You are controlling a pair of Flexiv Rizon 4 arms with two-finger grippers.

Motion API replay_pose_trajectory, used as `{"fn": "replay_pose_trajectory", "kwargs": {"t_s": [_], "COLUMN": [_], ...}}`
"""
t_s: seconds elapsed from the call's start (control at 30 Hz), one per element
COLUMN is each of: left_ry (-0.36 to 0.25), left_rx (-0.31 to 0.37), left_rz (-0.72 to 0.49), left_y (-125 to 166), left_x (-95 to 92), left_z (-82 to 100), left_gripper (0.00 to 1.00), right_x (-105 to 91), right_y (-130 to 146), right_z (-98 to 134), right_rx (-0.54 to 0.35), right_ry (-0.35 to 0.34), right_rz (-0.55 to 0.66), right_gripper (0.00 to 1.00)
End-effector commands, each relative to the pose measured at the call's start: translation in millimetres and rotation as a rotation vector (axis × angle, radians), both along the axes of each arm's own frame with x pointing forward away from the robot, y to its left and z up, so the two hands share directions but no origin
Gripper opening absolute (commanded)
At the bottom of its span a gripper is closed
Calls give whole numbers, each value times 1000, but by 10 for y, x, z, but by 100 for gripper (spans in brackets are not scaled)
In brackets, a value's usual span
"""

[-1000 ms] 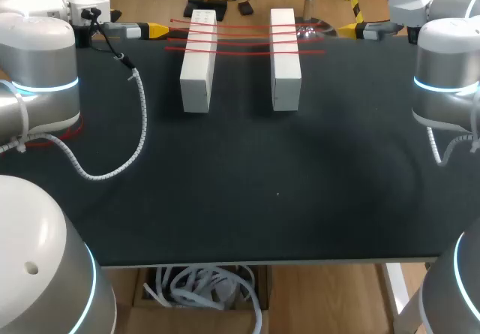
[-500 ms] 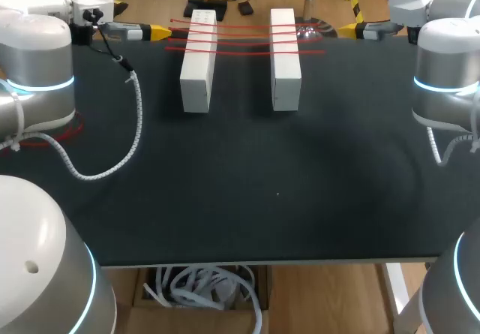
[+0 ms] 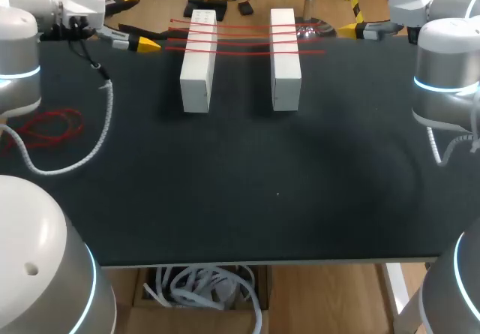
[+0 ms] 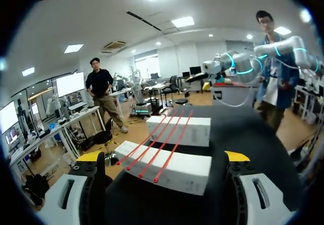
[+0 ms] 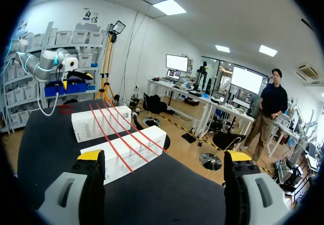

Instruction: Grab the tape and strap the tape.

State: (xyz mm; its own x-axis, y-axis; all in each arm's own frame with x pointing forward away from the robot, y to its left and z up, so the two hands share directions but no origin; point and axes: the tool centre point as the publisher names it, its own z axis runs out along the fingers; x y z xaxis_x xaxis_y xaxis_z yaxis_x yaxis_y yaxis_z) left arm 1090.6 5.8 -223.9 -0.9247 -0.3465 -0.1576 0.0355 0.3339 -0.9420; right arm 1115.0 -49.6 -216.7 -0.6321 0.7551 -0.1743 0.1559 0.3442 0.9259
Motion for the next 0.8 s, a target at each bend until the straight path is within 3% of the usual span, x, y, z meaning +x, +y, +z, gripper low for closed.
{"fn": "replay_pose_trajectory", "kwargs": {"t_s": [0.03, 0.1, 0.17, 0.2, 0.33, 0.4, 0.5, 0.57, 0.63, 0.7, 0.8], "left_ry": [44, 66, 74, 76, 78, 75, 84, 82, 87, 82, 84], "left_rx": [-7, 8, 12, 12, 18, 17, 23, 28, 28, 27, 26], "left_rz": [-174, -182, -190, -190, -209, -235, -266, -288, -299, -313, -335], "left_y": [2, 9, 25, 37, 87, 92, 104, 105, 97, 88, 57], "left_x": [160, 182, 192, 201, 222, 232, 256, 268, 281, 291, 309], "left_z": [-130, -189, -224, -243, -325, -353, -429, -457, -487, -507, -539], "left_gripper": [20, 18, 4, 4, 6, 18, 19, 27, 28, 21, 27], "right_x": [-3, -3, -3, -3, -3, -3, -3, -3, -3, -3, -3], "right_y": [-2, -2, -2, -2, -2, -2, -2, -2, -2, -2, -2], "right_z": [1, 1, 1, 1, 1, 1, 1, 1, 1, 1, 1], "right_rx": [0, 0, 0, 0, 0, 0, 0, 0, 0, 0, 0], "right_ry": [0, 0, 0, 0, 0, 0, 0, 0, 0, 0, 0], "right_rz": [0, 0, 0, 0, 0, 0, 0, 0, 0, 0, 0], "right_gripper": [100, 100, 100, 100, 100, 100, 100, 100, 100, 100, 100]}}
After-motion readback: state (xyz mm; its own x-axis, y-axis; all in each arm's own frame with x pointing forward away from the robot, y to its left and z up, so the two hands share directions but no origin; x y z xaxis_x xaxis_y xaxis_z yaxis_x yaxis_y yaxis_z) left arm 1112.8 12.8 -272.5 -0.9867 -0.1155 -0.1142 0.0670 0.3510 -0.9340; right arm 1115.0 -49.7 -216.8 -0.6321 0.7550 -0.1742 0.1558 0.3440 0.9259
